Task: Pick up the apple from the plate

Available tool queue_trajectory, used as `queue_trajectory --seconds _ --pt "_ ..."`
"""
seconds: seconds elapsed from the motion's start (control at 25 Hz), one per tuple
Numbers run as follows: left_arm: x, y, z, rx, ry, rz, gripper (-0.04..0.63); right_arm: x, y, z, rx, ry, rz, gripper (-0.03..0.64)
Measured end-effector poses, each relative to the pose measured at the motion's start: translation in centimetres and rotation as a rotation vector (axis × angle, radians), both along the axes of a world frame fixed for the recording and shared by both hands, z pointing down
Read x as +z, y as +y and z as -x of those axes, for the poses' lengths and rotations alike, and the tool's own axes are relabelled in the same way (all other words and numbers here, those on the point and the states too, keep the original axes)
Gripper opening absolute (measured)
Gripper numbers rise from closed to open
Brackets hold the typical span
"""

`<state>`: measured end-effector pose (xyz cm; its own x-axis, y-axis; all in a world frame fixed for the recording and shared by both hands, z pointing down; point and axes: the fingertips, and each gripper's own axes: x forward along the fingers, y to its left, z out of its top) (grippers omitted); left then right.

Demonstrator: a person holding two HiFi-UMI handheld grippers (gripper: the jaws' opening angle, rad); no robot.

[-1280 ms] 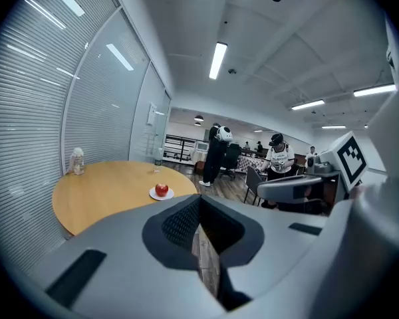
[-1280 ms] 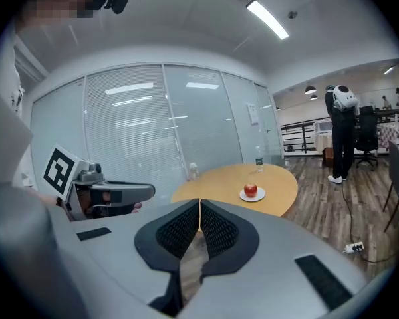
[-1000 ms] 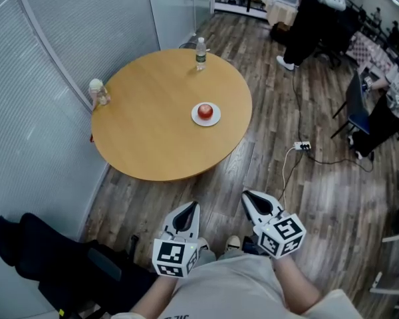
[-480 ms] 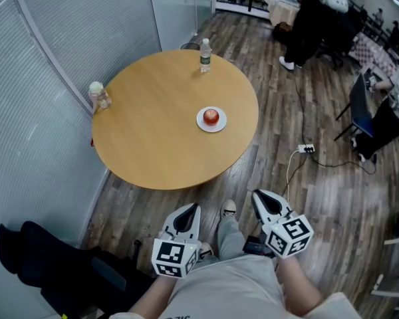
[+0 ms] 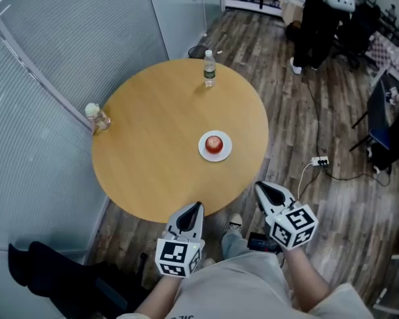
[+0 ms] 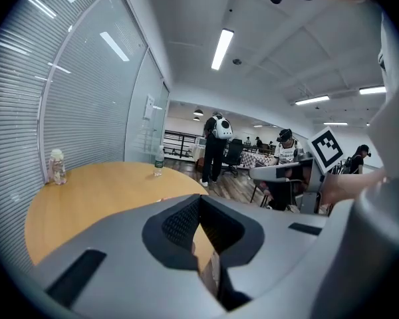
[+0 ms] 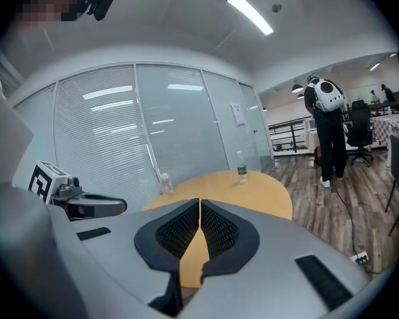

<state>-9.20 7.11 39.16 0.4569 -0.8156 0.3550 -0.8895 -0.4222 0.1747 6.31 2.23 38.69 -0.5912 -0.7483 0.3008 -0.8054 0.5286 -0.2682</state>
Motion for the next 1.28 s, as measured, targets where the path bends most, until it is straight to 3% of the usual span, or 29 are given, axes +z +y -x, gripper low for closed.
queue_trajectory --seconds 0.24,0.4,0.6,0.84,1.04,1.28 --pt "-2.0 -7.6 -1.6 -0.064 0.054 -0.045 0.002 -0.5 -7.9 -1.2 -0.051 0.007 -0.013 0.032" --pt "-2.2 -9.6 -1.8 -0.09 0.04 -0.045 0.002 -0.2 -9.6 -0.9 -0.078 0.0 0.009 0.032" --pt "-2.4 -11.9 -1.9 -0.066 0.027 -0.046 0.002 0.8 -10.9 -1.2 -0.059 0.013 0.041 0.032" --pt "-2.7 -14.6 -1.5 -0.016 0.085 -0.03 0.002 0.4 -12.1 -1.3 -0.002 0.013 0.046 0.032" --pt "-2.6 -16.7 -1.0 0.015 0.091 -0.035 0.002 0.7 -13.1 -1.1 0.034 0.019 0.059 0.032" --pt "-0.9 -18.0 -1.5 0.044 0.044 -0.012 0.002 1.9 -13.8 -1.7 0.061 0.024 0.079 0.032"
